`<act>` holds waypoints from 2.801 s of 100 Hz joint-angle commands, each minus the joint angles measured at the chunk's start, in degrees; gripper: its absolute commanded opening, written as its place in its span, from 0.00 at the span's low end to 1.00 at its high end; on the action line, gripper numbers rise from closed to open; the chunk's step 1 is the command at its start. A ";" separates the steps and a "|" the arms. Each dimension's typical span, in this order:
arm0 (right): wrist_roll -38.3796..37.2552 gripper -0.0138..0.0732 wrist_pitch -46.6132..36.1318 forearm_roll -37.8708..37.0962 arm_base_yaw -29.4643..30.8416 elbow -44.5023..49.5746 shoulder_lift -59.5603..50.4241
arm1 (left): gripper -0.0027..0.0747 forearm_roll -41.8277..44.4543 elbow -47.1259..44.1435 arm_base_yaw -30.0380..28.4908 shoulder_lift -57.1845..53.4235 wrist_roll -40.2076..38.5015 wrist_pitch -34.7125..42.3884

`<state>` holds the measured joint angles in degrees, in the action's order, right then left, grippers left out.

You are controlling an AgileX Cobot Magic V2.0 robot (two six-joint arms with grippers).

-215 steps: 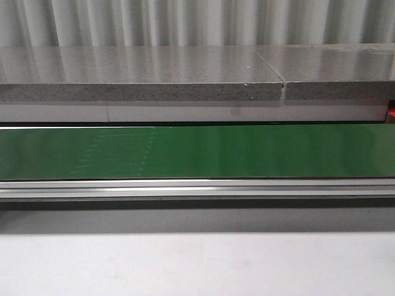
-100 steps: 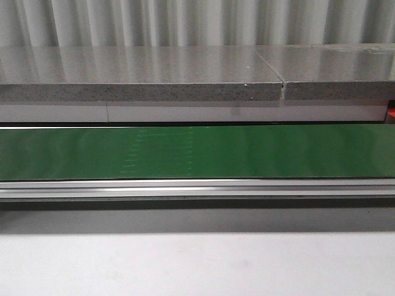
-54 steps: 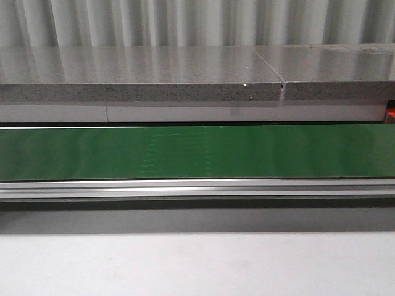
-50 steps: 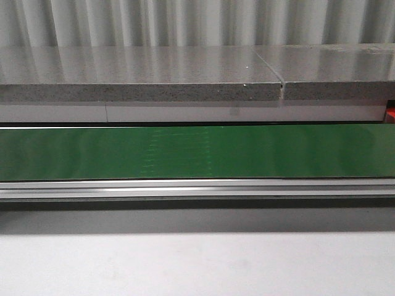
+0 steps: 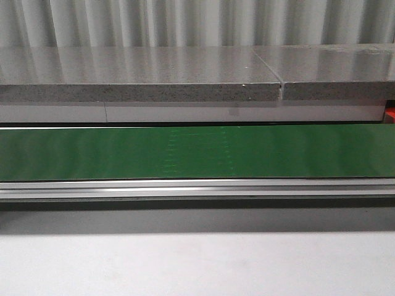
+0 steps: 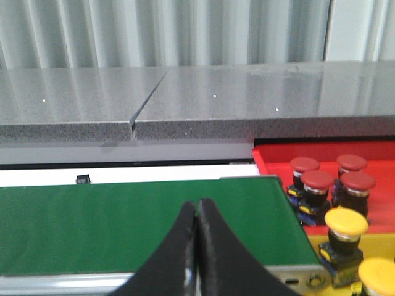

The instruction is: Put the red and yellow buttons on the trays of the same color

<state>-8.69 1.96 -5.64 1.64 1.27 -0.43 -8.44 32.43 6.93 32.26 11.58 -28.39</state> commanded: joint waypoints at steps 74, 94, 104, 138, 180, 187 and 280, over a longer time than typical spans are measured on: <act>-0.46 0.08 -2.81 -0.50 0.52 -0.70 -1.33 | 0.01 -0.65 1.57 0.53 0.07 -0.44 3.78; -0.46 0.08 -2.81 -0.50 0.52 -0.70 -1.33 | 0.01 -0.65 1.57 0.53 0.07 -0.44 3.78; -0.46 0.08 -2.81 -0.50 0.52 -0.70 -1.33 | 0.01 -0.65 1.57 0.53 0.07 -0.44 3.78; -0.46 0.08 -2.81 -0.50 0.52 -0.70 -1.33 | 0.01 -0.55 1.56 0.21 -0.06 -0.44 4.33; -0.46 0.08 -2.81 -0.50 0.52 -0.70 -1.33 | 0.01 10.77 -5.90 -0.43 -8.40 -14.35 16.84; -0.46 0.08 -2.81 -0.50 0.52 -0.70 -1.33 | 0.01 10.77 -8.28 -1.18 -10.38 -14.35 18.02; -0.46 0.08 -2.76 -0.50 0.52 -0.70 -1.26 | 0.01 10.77 -35.56 -1.55 -34.35 -14.35 23.71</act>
<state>-9.15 4.03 -5.64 1.72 1.65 -0.56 2.07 0.34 5.42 -0.31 -2.03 -8.83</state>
